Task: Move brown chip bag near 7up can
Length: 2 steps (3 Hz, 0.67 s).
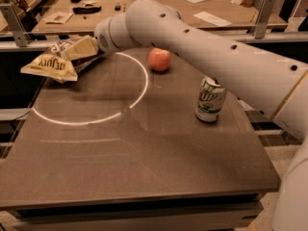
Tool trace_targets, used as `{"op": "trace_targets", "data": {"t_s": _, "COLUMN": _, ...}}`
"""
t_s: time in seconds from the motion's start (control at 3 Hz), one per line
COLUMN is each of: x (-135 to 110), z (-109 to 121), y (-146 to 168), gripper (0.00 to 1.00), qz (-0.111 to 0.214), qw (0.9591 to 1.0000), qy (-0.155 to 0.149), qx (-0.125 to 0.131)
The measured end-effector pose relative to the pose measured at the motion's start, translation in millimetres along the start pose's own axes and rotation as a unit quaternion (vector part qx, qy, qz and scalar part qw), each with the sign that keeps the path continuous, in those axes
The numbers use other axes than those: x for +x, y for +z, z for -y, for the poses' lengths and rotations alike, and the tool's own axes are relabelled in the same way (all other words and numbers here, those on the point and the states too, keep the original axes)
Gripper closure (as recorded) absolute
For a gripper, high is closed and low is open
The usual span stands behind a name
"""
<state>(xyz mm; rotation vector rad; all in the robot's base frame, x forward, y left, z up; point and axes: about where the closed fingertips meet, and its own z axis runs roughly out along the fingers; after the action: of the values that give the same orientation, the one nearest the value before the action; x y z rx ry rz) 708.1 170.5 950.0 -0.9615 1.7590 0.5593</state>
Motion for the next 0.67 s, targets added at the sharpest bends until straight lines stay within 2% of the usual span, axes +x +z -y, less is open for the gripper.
{"op": "trace_targets", "data": {"t_s": 0.67, "x": -3.6, "z": -2.3, "y": 16.5, "gripper": 0.0, "qz": -0.041, "qw": 0.9991, "qy": 0.004, "qx": -0.006}}
